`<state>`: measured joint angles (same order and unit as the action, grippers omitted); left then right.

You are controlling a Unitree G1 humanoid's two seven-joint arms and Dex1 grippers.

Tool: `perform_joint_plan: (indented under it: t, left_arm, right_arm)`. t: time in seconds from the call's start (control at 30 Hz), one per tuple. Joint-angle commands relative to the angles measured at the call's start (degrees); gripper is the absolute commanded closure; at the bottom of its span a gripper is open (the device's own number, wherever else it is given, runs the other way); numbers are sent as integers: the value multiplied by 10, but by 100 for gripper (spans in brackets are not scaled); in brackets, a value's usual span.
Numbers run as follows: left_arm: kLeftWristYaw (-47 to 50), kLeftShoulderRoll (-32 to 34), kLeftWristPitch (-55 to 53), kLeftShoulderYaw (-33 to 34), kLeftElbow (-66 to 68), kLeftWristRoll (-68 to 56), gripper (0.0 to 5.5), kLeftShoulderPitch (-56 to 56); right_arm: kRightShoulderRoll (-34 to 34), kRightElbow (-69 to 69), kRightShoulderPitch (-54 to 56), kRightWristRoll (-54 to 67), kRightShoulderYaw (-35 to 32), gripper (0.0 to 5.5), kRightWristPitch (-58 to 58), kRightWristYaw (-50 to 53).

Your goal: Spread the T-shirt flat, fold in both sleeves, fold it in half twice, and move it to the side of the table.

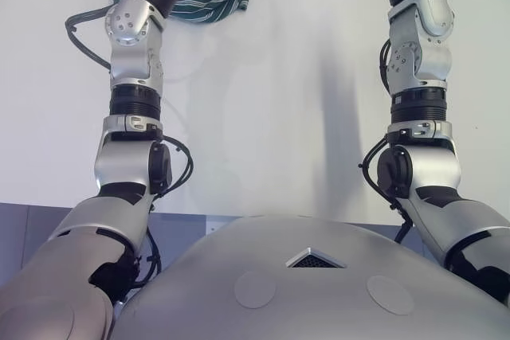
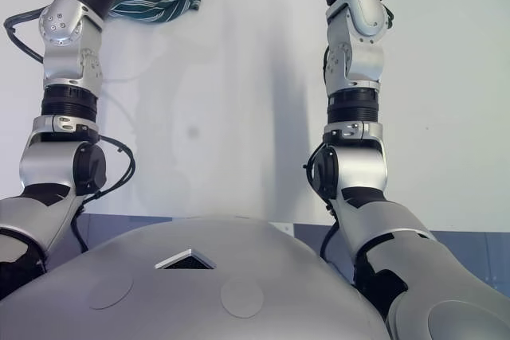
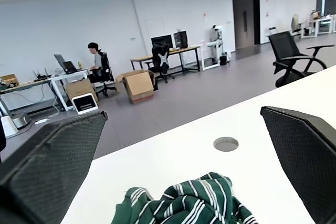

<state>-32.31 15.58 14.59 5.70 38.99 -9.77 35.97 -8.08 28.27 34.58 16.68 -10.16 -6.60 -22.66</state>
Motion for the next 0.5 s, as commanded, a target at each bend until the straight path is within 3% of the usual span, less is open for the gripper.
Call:
perform_joint_plan:
  t: [0.03, 0.5]
  left_arm:
    - [-10, -7, -40, 30, -38, -57, 10, 36]
    - [10, -34, -34, -16, -66, -21, 10, -1]
  right_arm:
    - [1, -8, 2, -12, 15, 14, -3, -3]
    - [-11, -38, -21, -21, 29, 14, 27, -5]
